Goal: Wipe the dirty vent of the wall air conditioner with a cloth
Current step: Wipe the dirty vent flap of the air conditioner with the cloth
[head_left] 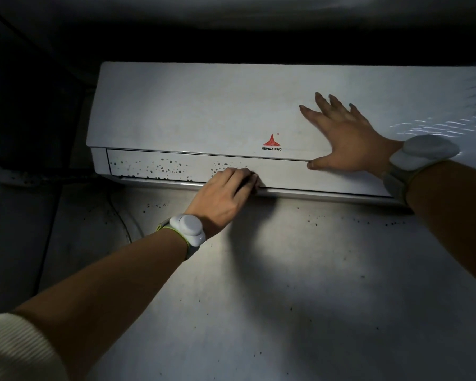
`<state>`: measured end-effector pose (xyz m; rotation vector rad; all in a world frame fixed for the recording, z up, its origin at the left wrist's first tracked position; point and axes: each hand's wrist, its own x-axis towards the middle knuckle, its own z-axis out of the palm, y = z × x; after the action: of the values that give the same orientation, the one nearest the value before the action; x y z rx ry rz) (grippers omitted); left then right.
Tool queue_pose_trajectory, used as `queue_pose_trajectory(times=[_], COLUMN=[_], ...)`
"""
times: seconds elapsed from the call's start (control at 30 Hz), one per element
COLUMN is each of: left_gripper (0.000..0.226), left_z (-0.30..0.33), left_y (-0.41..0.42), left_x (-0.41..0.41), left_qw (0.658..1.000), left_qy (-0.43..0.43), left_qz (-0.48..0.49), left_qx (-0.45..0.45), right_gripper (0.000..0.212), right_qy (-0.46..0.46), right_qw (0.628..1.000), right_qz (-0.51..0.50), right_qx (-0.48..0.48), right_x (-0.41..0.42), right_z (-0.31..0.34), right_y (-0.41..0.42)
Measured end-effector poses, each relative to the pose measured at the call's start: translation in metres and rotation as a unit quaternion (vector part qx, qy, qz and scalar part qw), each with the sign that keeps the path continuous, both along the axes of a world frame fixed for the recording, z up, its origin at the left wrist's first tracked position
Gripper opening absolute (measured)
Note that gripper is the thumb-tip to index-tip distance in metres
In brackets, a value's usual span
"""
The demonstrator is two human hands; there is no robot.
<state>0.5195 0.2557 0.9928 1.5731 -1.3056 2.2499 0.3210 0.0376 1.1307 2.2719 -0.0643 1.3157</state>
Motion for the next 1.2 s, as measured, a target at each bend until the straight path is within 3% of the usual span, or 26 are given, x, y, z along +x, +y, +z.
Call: queue_pose_trajectory(times=[0.67, 0.9, 1.2], left_gripper=[0.035, 0.021, 0.021], left_z=[0.033, 0.031, 0.031], left_y=[0.017, 0.018, 0.016], left_x=[-0.044, -0.034, -0.022], left_qw=[0.999, 0.999, 1.0], left_qy=[0.017, 0.036, 0.022], left_qz=[0.029, 0.015, 0.012], left_qx=[0.032, 0.018, 0.009], right_gripper=[0.124, 0.125, 0.117], right_qy=[0.003, 0.014, 0.035], right_qw=[1.0, 0.999, 0.998], right_qz=[-0.02, -0.038, 0.044], right_qx=[0.019, 0.03, -0.024], right_x=[-0.002, -0.003, 0.025], right_z=[-0.002, -0.002, -0.002], right_y=[0.011, 0.018, 0.068])
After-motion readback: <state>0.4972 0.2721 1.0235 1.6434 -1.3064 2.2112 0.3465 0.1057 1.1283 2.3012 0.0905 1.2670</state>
